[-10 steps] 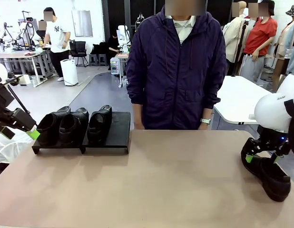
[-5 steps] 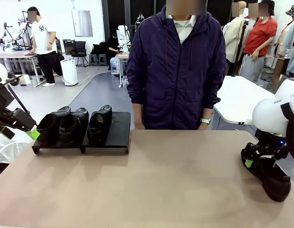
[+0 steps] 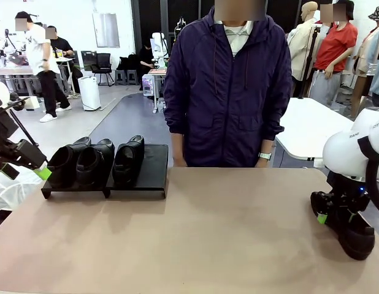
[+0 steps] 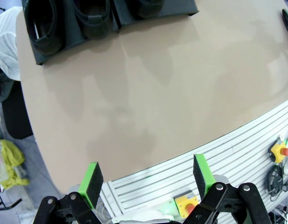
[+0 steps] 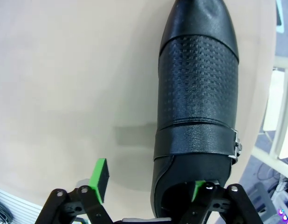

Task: Organize the shoes by placing them on the stand.
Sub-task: Pick up one Shoe and place it in the middle of the table.

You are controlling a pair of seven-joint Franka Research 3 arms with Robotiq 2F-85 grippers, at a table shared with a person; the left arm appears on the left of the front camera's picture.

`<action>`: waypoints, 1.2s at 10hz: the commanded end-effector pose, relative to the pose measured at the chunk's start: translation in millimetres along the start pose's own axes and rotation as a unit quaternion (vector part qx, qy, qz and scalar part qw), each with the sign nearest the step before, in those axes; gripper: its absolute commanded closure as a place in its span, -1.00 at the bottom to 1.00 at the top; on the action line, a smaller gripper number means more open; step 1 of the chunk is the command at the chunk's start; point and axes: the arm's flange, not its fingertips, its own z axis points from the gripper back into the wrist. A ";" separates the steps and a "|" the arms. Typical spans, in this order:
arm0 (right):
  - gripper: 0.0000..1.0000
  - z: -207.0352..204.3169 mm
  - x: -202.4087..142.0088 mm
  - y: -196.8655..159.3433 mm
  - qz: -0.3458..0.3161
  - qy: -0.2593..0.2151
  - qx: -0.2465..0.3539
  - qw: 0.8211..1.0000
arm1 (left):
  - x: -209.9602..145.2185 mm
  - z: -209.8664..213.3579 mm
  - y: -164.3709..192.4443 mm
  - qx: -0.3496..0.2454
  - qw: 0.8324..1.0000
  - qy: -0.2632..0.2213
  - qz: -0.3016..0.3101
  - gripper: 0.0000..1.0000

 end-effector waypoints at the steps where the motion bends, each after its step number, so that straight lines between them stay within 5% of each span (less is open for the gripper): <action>1: 1.00 3.7 3.7 -2.2 0.017 0.010 0.005 1.000 | 0.9 2.6 2.4 0.000 1.000 0.006 -0.007 -1.00; 12: 1.00 32.4 -7.6 -9.9 -0.008 -0.008 -0.020 1.000 | 0.9 2.6 2.4 0.000 1.000 0.006 -0.007 -1.00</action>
